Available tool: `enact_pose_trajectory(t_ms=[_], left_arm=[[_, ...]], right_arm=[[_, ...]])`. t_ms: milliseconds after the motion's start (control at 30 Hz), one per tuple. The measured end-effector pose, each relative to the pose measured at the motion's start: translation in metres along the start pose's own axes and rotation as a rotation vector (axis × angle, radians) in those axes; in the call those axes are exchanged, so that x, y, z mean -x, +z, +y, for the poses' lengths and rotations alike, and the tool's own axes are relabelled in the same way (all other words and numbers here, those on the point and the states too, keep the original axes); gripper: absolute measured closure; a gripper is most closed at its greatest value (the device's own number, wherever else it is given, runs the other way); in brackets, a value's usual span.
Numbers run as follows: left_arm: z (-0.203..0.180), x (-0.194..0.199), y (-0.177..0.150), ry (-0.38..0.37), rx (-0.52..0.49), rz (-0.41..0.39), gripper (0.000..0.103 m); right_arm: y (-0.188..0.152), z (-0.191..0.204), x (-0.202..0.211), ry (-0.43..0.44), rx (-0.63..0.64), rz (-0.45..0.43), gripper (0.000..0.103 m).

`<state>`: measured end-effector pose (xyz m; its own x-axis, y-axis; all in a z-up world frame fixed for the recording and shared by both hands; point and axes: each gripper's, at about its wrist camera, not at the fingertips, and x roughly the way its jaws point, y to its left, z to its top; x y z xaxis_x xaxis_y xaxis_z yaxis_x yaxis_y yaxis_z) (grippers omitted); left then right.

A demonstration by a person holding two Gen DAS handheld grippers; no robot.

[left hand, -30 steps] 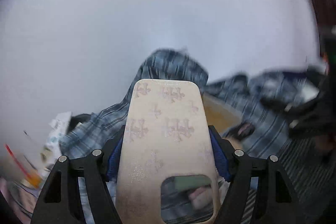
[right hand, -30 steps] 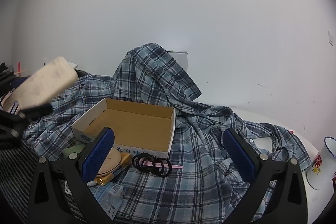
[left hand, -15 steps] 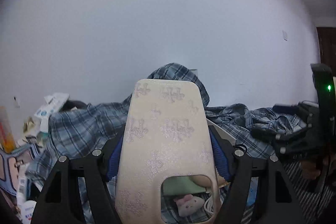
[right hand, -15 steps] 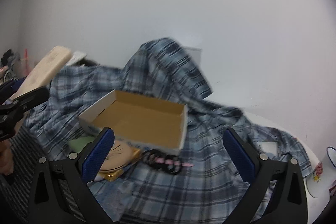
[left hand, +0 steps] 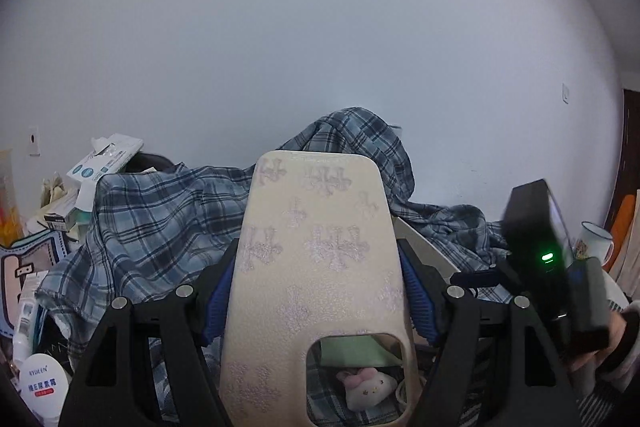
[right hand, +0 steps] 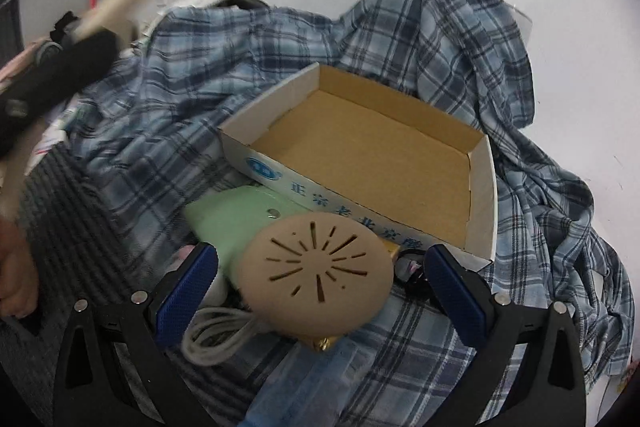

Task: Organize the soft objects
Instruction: 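Carry the phone case up with the left gripper while the right gripper grasps the beige disc, then carry the phone case and beige disc over the open box with both grippers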

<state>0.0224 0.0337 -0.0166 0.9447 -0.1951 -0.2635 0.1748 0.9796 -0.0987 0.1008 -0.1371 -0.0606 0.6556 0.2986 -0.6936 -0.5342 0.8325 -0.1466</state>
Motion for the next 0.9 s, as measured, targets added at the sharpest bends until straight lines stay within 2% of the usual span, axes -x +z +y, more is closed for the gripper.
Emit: enact_pose_trajectory(t_ms=[67,167,233,267,367,433,600,733,900], left_arm=[[-0.001,-0.001,0.000,0.001,-0.003,0.008,0.029],[-0.001,-0.002,0.001,0.001,-0.008,0.005,0.029],[-0.001,-0.002,0.001,0.003,-0.009,0.001,0.029],[-0.001,-0.002,0.001,0.009,-0.010,0.001,0.029],[-0.001,0.000,0.001,0.010,-0.007,-0.002,0.029],[-0.002,0.000,0.001,0.011,-0.007,0.001,0.029],[-0.002,0.000,0.001,0.012,-0.008,0.001,0.029],[-0.003,-0.001,0.002,0.013,-0.013,-0.002,0.029],[-0.007,0.001,0.002,0.021,-0.026,-0.012,0.029]], right_arm=[[0.000,0.001,-0.007,-0.034,-0.012,0.011,0.000],[0.001,0.003,-0.012,-0.018,-0.002,0.031,0.002],[-0.001,0.006,-0.017,-0.035,0.020,0.046,0.011],[-0.002,0.006,-0.020,-0.035,0.028,0.054,0.020],[-0.006,0.004,-0.025,-0.029,0.020,0.071,0.023],[-0.008,0.003,-0.022,-0.032,0.010,0.047,0.024],[-0.011,0.002,0.004,-0.081,0.008,-0.077,0.024],[-0.016,-0.011,0.034,-0.112,-0.063,-0.195,0.024],[-0.022,-0.025,0.069,-0.191,-0.130,-0.346,0.023]])
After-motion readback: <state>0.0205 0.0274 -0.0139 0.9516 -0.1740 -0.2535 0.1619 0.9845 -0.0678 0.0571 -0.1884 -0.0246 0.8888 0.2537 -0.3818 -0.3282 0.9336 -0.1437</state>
